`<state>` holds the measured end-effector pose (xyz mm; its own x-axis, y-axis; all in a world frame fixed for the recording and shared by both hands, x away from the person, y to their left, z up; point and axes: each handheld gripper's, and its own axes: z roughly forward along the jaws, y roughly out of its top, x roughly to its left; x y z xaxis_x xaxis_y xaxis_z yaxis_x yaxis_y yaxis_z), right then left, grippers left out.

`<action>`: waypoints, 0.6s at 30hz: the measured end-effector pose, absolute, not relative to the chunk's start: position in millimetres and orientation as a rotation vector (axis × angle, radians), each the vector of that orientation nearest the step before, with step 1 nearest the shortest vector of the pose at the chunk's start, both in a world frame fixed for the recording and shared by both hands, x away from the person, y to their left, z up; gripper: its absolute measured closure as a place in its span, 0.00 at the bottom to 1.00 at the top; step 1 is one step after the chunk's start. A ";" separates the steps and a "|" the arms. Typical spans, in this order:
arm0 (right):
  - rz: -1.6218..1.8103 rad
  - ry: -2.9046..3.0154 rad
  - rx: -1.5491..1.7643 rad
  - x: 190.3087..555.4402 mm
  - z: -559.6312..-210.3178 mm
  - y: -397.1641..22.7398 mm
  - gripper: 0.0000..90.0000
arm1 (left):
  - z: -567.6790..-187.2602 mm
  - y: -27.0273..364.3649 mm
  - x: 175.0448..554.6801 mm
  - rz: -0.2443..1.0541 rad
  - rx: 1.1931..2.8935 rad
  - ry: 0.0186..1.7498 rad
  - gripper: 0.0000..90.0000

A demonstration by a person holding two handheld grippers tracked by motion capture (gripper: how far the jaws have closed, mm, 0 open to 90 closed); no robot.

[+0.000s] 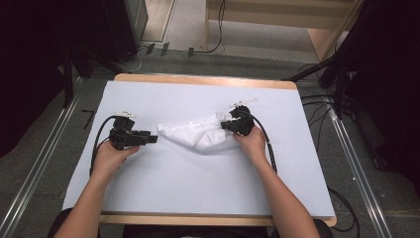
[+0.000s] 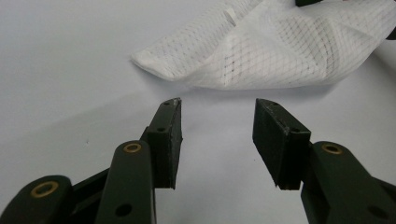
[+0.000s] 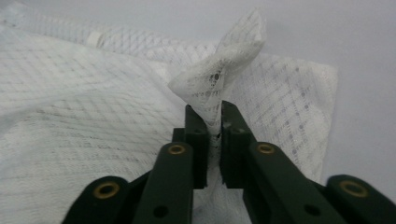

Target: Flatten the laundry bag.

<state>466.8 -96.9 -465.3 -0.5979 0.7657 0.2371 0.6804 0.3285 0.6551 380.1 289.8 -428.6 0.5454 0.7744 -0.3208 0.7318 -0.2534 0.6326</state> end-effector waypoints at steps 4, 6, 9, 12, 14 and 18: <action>1.157 2.461 1.324 464.1 -455.9 -98.0 0.99 | -428.8 290.5 380.6 0.069 2.015 1.217 0.59; 1.187 2.455 1.294 457.1 -444.7 -95.9 0.99 | -428.8 290.7 380.6 0.067 2.016 1.221 0.59; 1.221 2.454 1.249 448.5 -432.7 -92.4 0.99 | -428.5 290.6 380.5 0.069 2.015 1.219 0.58; 1.258 2.456 1.204 439.7 -421.6 -89.2 0.99 | -427.7 291.0 380.3 0.076 2.012 1.219 0.58; 1.264 2.463 1.186 436.7 -418.3 -88.2 0.99 | -427.5 291.4 380.4 0.077 2.011 1.220 0.58; 1.303 2.475 1.111 421.7 -404.0 -82.2 0.99 | -426.2 293.5 380.8 0.081 2.000 1.222 0.58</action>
<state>421.7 -82.2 -404.0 -0.7199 0.6616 0.2099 0.5474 0.3554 0.7577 380.8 293.5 -426.2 0.5366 0.7799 -0.3222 0.7304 -0.2381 0.6401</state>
